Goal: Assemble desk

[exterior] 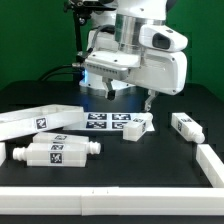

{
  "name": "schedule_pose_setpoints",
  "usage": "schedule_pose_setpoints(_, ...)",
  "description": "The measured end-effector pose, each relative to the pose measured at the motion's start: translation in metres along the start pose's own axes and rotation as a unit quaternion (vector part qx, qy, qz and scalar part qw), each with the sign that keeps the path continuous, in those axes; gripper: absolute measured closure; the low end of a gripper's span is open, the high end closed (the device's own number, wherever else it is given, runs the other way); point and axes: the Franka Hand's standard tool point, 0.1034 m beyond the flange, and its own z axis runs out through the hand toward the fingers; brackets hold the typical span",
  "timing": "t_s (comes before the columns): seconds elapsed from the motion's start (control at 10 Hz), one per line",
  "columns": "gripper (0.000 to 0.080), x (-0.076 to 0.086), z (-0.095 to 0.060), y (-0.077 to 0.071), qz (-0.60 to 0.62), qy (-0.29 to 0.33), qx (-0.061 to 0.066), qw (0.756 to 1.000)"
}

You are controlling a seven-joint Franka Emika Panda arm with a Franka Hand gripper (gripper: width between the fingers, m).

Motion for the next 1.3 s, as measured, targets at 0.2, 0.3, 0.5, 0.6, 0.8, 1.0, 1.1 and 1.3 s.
schedule_pose_setpoints(0.2, 0.0151, -0.001, 0.000, -0.002, 0.020, 0.003, -0.002, 1.000)
schedule_pose_setpoints(0.3, 0.0151, -0.009, 0.000, -0.007, 0.091, 0.013, -0.010, 0.996)
schedule_pose_setpoints(0.5, 0.0151, -0.020, 0.001, -0.017, 0.237, 0.020, 0.000, 0.971)
schedule_pose_setpoints(0.6, 0.0151, -0.020, 0.002, -0.019, 0.344, 0.023, 0.012, 0.939)
schedule_pose_setpoints(0.8, 0.0151, -0.018, 0.002, -0.018, 0.394, 0.024, 0.024, 0.918)
schedule_pose_setpoints(1.0, 0.0151, -0.019, 0.002, -0.019, 0.474, 0.024, 0.026, 0.880)
schedule_pose_setpoints(1.1, 0.0151, -0.028, 0.002, -0.023, 0.517, 0.031, 0.044, 0.854)
schedule_pose_setpoints(1.3, 0.0151, -0.058, 0.003, -0.019, 0.607, 0.043, 0.063, 0.791)
